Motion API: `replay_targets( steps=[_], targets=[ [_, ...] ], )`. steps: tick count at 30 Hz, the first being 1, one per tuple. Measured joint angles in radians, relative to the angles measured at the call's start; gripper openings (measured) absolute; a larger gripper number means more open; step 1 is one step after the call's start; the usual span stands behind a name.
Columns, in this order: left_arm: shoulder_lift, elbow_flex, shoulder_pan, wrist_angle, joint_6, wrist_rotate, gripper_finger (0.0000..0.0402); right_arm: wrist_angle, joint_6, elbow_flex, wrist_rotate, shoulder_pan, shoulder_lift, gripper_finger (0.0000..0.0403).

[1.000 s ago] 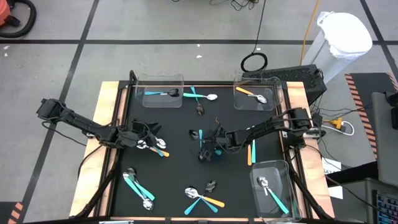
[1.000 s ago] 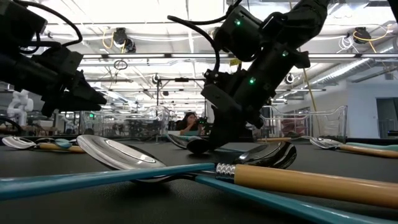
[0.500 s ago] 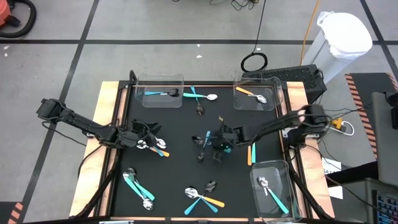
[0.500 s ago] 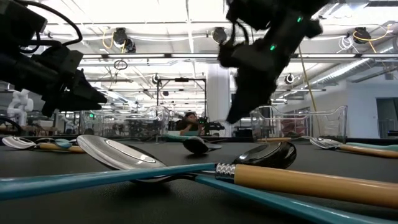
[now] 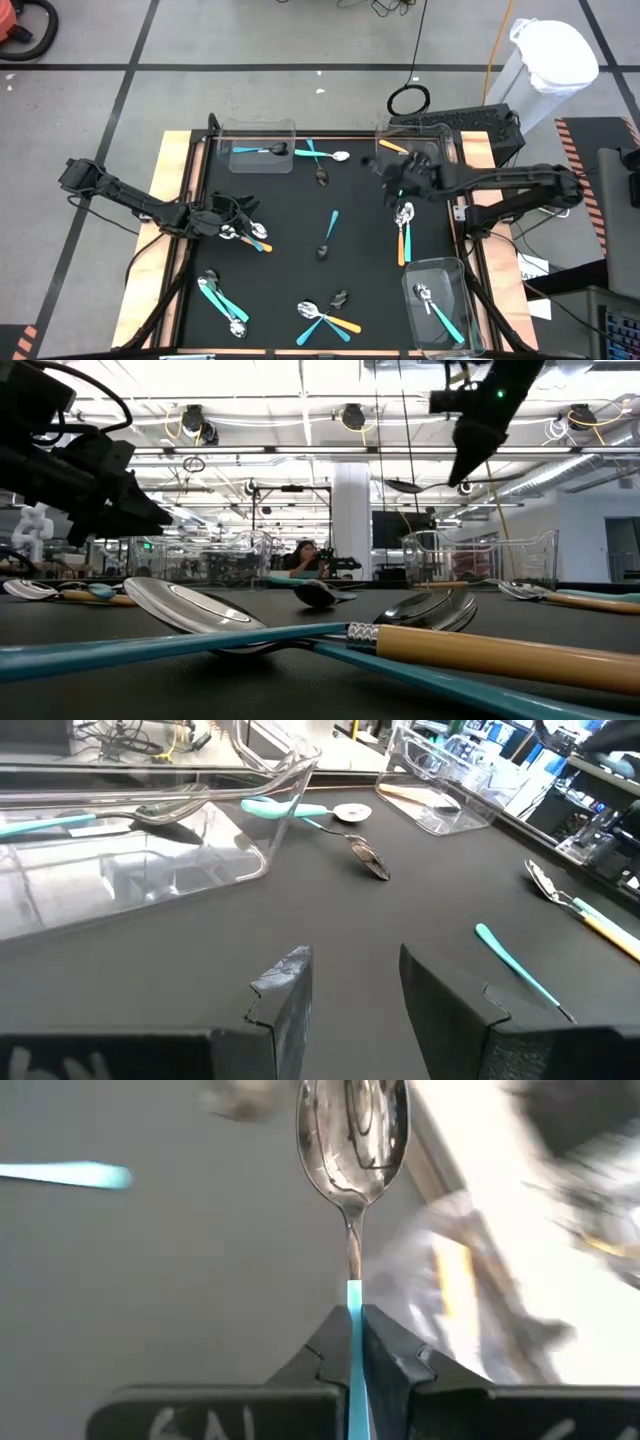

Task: Sort silverware by color (type)
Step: Put the blue spoon into the top right transparent bin, then put the light blue spoon into the top left transparent bin

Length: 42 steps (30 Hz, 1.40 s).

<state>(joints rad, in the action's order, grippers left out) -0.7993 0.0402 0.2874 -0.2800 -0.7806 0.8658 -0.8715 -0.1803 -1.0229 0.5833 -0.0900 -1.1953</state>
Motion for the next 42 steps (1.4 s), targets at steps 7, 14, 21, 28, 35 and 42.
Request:
replay_targets(
  steps=[7,14,21,28,35,42],
  targets=[
    [0.000,0.000,0.000,-0.038,0.000,-0.002,0.0155,-0.037,0.300,0.000,0.019,-0.214,0.019,0.0008],
    [0.000,0.000,0.000,-0.043,0.000,-0.019,0.0155,-0.030,0.454,0.000,0.004,-0.407,-0.029,0.0008],
    [0.000,0.000,0.000,-0.038,0.001,-0.019,0.0155,0.033,0.543,0.000,-0.183,-0.526,-0.106,0.0008],
    [0.000,0.000,0.000,0.036,0.003,-0.009,0.0155,0.096,0.589,0.000,-0.196,-0.594,-0.202,0.0009],
    [0.000,0.000,0.000,0.070,0.003,0.035,0.0155,0.109,0.575,0.000,-0.196,-0.630,-0.288,0.0045],
    [0.000,0.000,0.000,0.108,0.003,0.091,0.0155,0.127,0.418,0.000,-0.195,-0.631,-0.305,0.0098]
  ],
)
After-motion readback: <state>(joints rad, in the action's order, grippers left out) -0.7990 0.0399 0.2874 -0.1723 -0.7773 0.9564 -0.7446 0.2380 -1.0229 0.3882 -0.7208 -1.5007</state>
